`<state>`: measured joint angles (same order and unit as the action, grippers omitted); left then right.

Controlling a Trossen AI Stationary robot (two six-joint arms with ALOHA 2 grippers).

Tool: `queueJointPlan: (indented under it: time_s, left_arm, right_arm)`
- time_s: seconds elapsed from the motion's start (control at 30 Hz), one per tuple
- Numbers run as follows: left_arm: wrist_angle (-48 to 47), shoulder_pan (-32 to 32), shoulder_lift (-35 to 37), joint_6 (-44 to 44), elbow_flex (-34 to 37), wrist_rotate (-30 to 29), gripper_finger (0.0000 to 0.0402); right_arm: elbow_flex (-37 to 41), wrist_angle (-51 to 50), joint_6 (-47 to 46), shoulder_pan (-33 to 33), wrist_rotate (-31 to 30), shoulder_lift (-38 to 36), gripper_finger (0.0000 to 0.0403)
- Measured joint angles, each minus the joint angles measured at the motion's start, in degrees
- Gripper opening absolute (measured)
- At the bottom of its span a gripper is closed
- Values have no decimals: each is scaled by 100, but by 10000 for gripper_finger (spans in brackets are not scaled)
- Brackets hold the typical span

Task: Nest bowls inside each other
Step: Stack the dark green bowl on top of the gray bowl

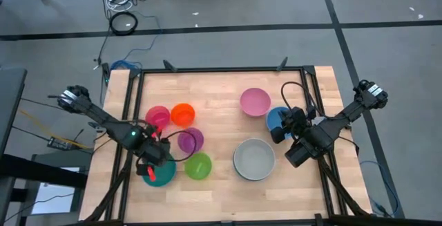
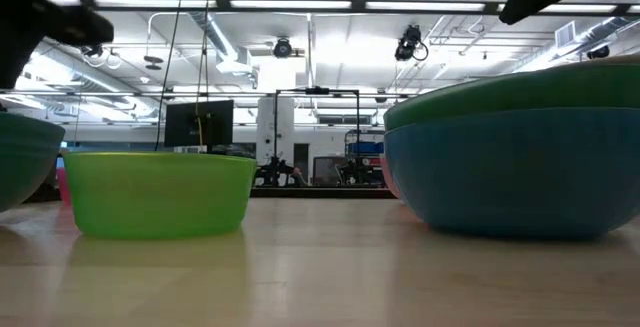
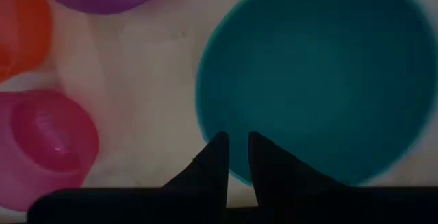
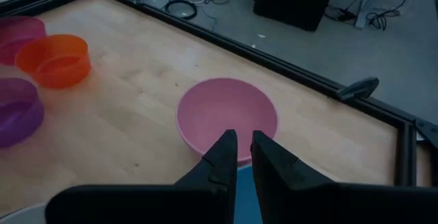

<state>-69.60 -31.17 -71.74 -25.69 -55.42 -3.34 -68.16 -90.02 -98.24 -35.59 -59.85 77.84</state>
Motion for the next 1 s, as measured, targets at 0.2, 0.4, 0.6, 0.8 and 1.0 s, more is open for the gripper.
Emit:
queueJointPlan:
  time_s: [0.2,0.4,0.6,0.8,1.0]
  left_arm:
    - [23,1,-1,-64,425,-146,66]
    - [311,1,-1,-225,592,-264,66]
    - [309,1,-1,-375,592,-430,69]
    - [310,3,-1,-592,592,-428,89]
    - [410,1,-1,-612,592,-423,112]
  right_arm:
    - [0,11,35,10,0,0,34]
    - [0,13,48,10,-73,0,34]
    - [0,26,81,13,-79,0,40]
    - [0,33,88,13,-77,0,51]
    - [0,35,90,13,-75,0,58]
